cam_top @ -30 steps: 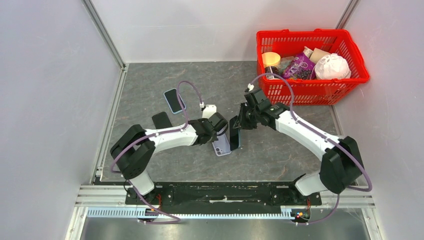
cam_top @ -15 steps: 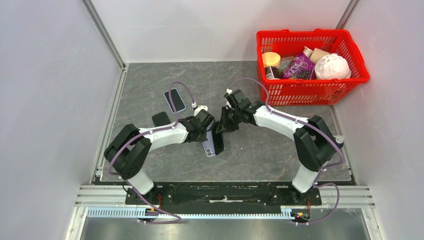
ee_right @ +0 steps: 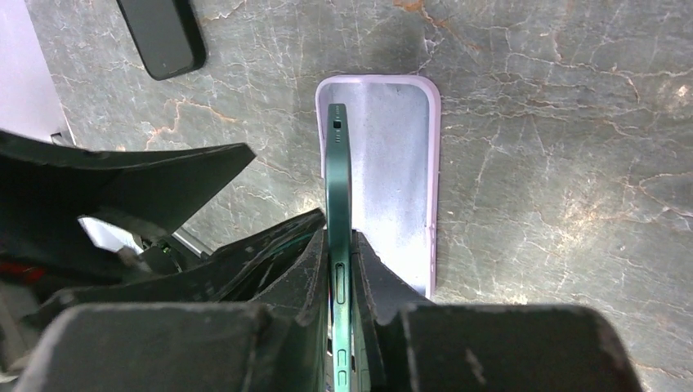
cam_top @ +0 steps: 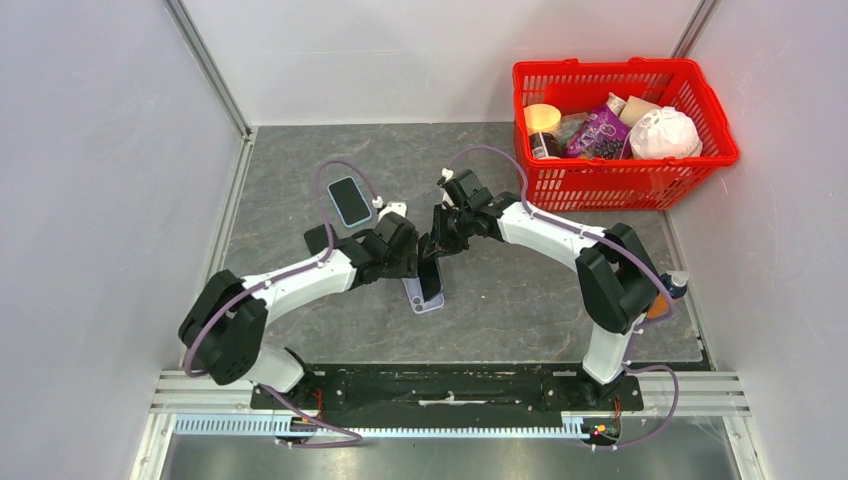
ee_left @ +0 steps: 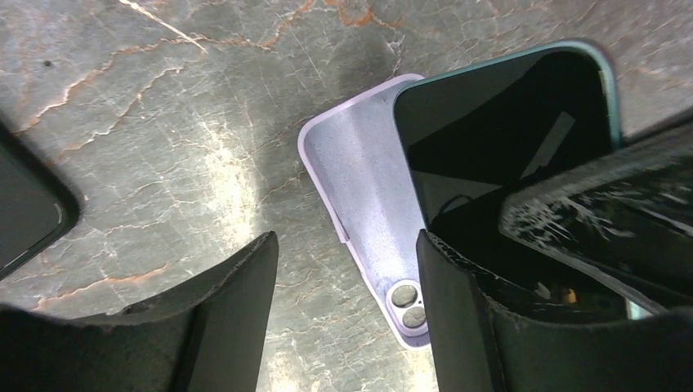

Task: Put the phone into the phone case

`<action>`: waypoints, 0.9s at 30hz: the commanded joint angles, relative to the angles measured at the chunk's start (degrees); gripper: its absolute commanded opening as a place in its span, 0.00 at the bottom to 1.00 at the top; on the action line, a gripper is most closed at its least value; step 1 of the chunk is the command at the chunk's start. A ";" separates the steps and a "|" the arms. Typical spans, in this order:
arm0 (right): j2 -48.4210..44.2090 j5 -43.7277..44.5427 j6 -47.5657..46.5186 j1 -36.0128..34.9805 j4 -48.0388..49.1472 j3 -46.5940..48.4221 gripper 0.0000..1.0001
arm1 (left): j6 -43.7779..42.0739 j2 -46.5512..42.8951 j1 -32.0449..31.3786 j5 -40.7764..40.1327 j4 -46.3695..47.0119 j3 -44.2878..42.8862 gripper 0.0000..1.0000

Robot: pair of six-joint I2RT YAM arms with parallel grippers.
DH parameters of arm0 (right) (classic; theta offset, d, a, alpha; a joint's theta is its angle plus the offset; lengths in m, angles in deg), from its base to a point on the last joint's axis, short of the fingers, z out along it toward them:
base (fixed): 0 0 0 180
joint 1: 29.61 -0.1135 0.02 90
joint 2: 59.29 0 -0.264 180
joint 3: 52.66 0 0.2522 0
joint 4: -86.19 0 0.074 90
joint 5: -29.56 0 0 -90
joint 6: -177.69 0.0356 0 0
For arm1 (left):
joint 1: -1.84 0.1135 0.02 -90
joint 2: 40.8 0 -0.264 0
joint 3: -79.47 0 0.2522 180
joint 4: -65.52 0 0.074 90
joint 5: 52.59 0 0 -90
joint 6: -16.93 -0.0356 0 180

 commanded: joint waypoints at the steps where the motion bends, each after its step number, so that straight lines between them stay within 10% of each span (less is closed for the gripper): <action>1: 0.61 -1.03 -1.48 -0.13 0.63 3.81 0.00 | 3.71 -4.47 1.30 -0.95 -2.94 0.20 0.70; 16: 5.99 -4.66 -4.95 -1.07 -0.27 7.66 0.00 | 7.16 5.55 9.72 4.08 2.28 1.01 0.24; 27: 5.68 -3.40 -0.70 -1.27 4.38 1.56 0.00 | 7.68 11.32 7.38 6.34 6.03 -0.55 0.17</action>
